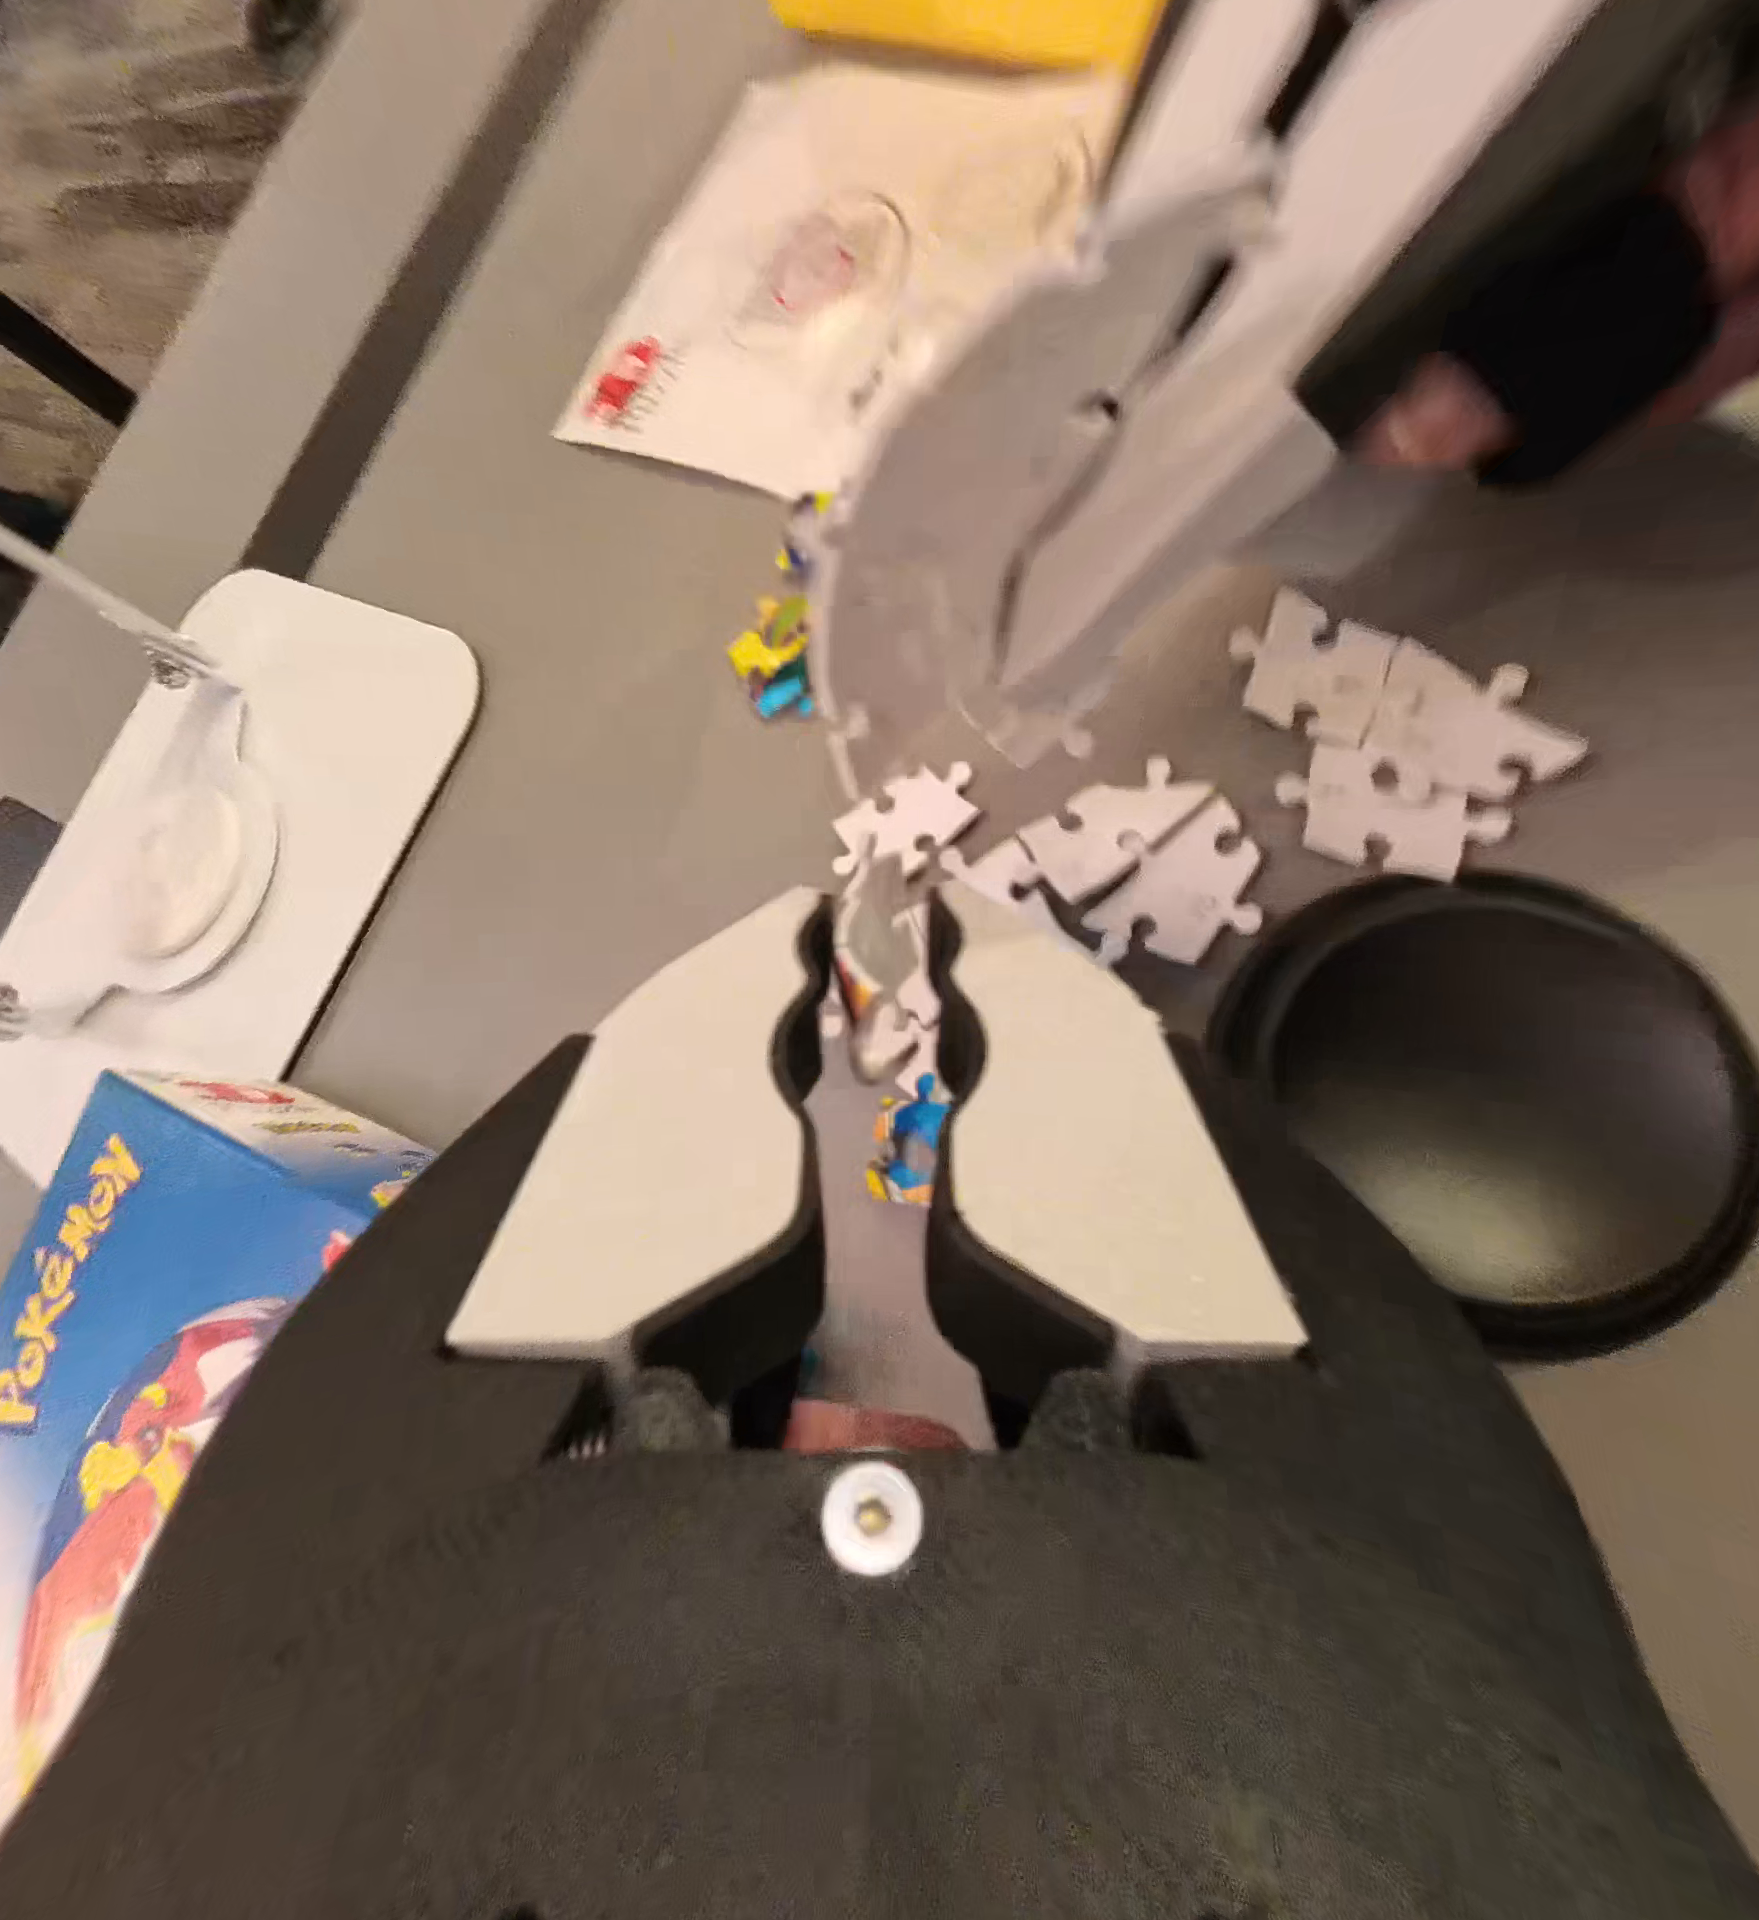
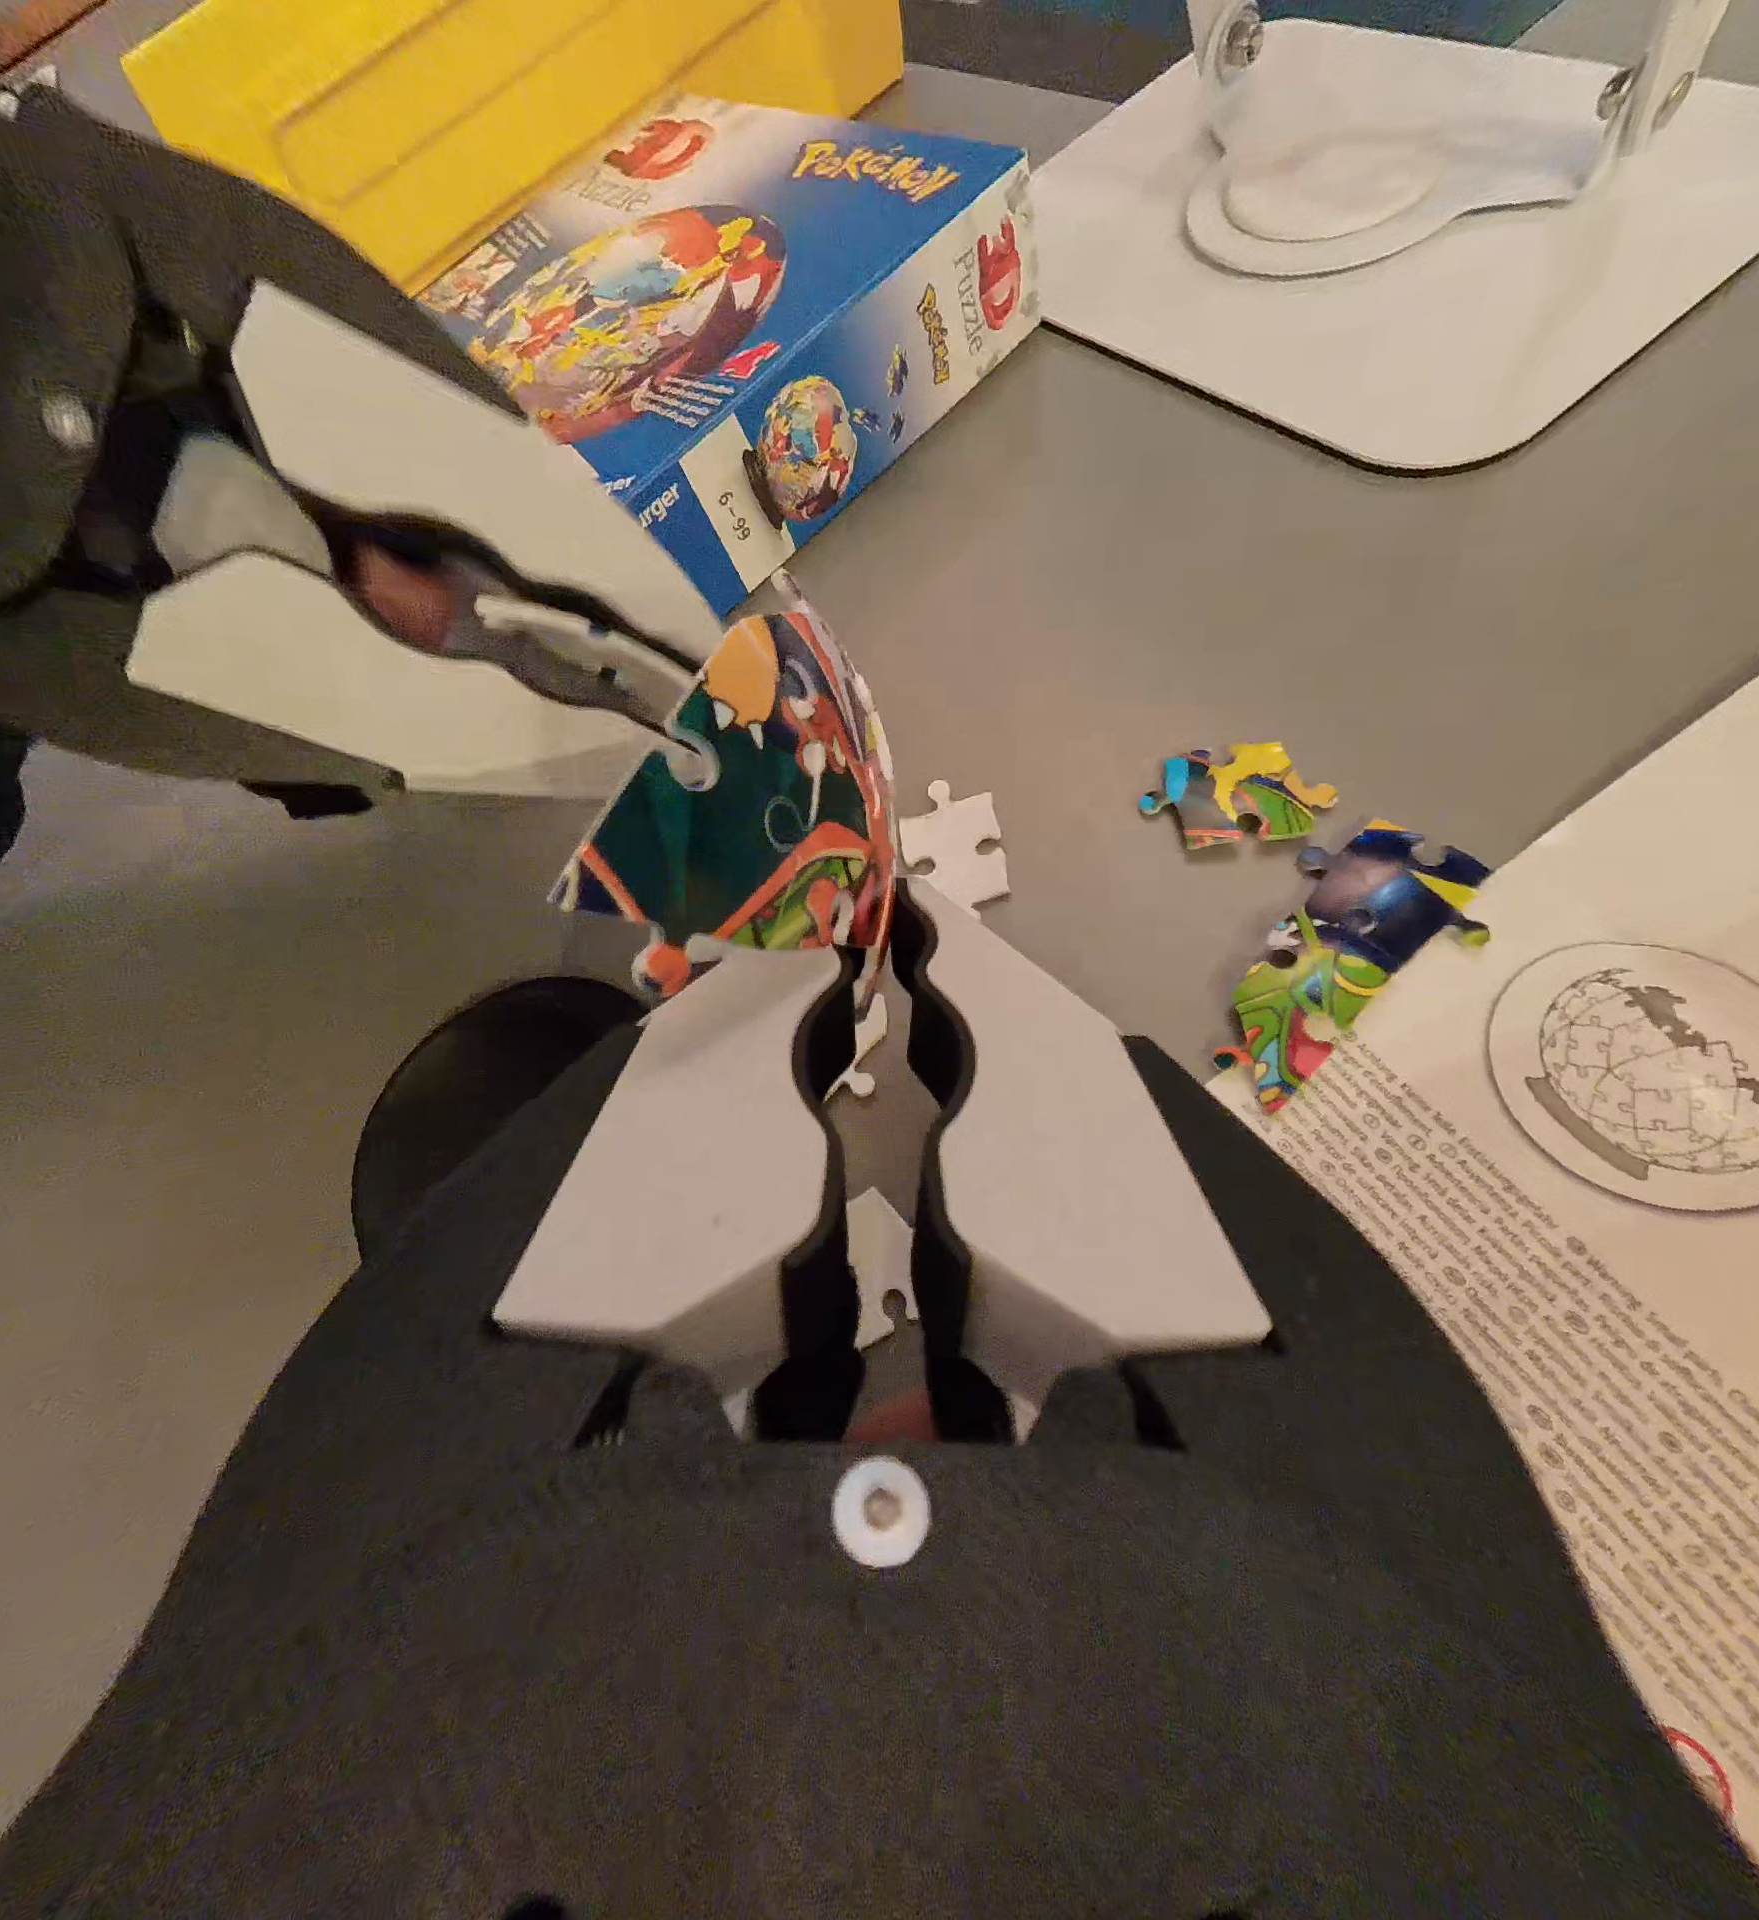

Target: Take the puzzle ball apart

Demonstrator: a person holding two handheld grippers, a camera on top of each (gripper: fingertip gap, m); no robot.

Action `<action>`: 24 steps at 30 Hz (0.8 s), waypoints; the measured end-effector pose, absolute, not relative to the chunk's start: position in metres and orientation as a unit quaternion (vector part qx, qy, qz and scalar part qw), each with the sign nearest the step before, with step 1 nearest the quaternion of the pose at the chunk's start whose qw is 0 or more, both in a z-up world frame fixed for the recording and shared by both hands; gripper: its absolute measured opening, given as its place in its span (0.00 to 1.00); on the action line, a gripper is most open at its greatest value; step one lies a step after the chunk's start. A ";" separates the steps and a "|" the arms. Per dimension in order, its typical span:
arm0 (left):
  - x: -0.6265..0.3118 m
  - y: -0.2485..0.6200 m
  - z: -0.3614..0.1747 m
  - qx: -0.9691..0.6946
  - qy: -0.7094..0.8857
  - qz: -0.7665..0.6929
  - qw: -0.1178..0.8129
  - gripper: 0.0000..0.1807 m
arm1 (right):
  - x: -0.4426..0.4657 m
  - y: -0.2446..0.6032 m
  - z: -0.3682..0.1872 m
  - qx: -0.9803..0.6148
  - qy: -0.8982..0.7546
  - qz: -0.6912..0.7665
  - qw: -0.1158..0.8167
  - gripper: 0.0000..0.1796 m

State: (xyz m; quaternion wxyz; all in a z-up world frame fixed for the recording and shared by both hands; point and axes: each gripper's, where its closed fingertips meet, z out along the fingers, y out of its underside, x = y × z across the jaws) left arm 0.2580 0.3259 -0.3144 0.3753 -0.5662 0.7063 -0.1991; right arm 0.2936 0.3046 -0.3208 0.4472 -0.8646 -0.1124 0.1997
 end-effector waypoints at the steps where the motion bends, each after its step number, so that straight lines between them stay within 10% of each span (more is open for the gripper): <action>1: 0.260 0.327 -0.306 -0.576 0.690 -0.225 0.376 0.15 | 0.290 0.303 -0.317 -0.861 -0.128 0.199 0.450 0.00; 21: 0.259 0.302 -0.296 -0.615 0.639 -0.362 0.285 0.02 | 0.269 0.297 -0.278 -0.833 -0.185 0.144 0.502 0.11; 24: 0.258 0.296 -0.292 -0.595 0.649 -0.381 0.283 0.02 | 0.267 0.295 -0.277 -0.838 -0.193 0.157 0.486 0.01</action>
